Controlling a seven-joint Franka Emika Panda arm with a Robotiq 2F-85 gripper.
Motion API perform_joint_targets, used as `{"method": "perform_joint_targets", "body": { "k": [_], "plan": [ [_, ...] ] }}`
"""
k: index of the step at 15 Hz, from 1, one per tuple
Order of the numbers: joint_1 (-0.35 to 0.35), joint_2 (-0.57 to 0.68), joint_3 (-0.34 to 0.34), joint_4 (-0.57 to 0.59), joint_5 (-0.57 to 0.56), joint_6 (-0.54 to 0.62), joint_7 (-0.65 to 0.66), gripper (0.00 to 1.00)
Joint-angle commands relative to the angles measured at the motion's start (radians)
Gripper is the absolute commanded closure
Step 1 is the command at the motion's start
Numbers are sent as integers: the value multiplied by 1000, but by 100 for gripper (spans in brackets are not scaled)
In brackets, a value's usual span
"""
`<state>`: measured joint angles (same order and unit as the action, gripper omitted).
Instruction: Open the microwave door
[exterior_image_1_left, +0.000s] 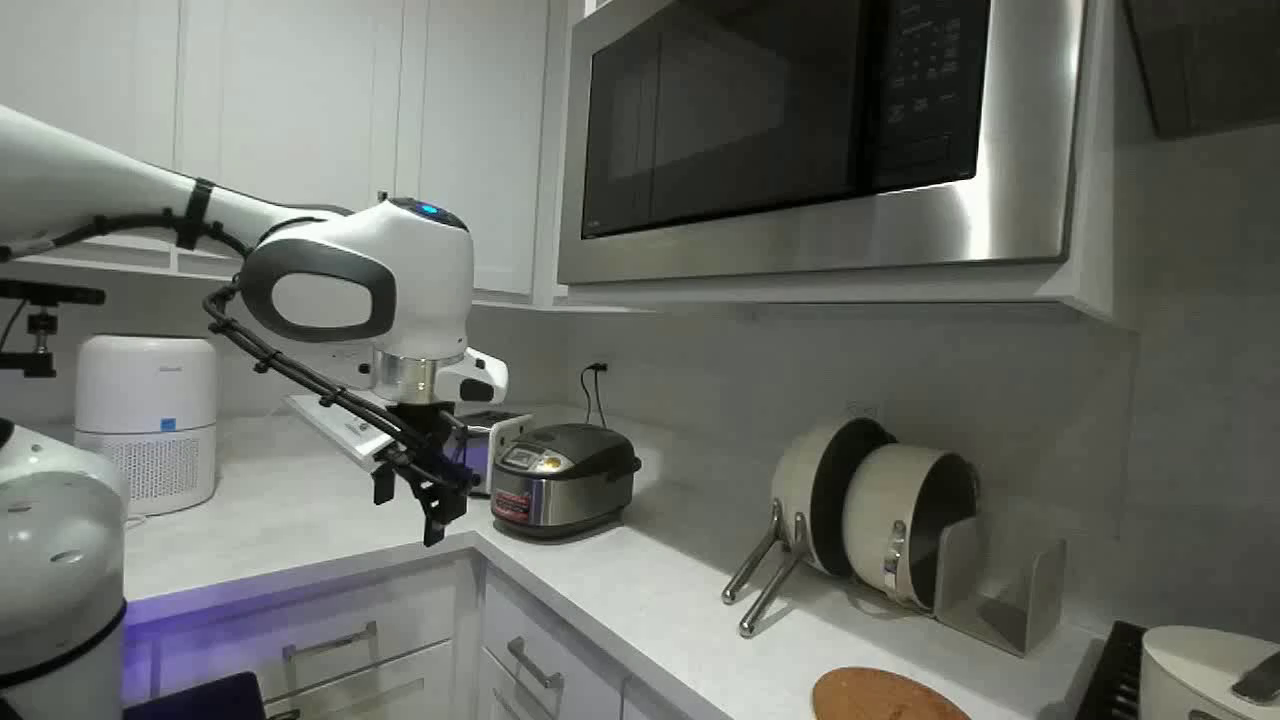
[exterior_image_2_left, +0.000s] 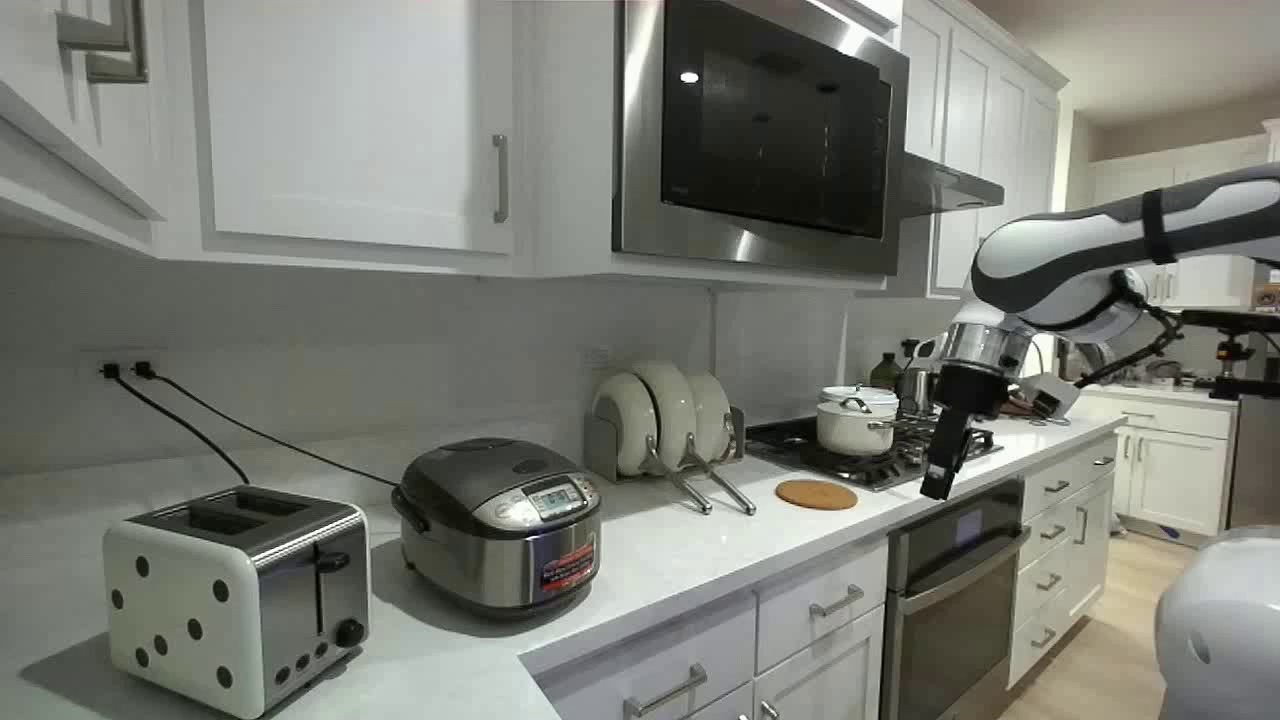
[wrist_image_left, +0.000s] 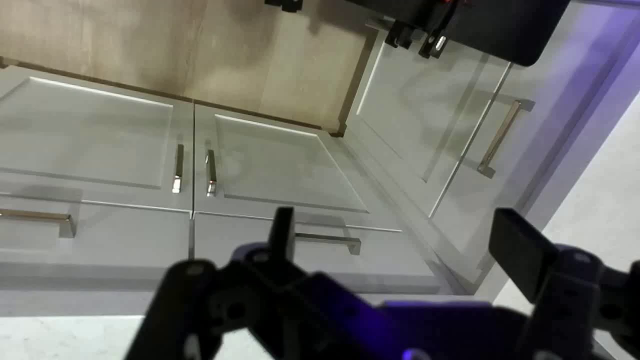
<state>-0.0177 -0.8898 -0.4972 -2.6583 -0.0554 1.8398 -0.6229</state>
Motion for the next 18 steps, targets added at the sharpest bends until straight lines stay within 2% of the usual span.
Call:
{"method": "perform_joint_targets", "body": {
  "k": [1,13,18],
  "plan": [
    [-28,12,22,1,21,0,-20,0],
    [-35,26,7,174,7,79,-32,0],
    [-31,35,10,256,-16,148,-40,0]
  ]
}}
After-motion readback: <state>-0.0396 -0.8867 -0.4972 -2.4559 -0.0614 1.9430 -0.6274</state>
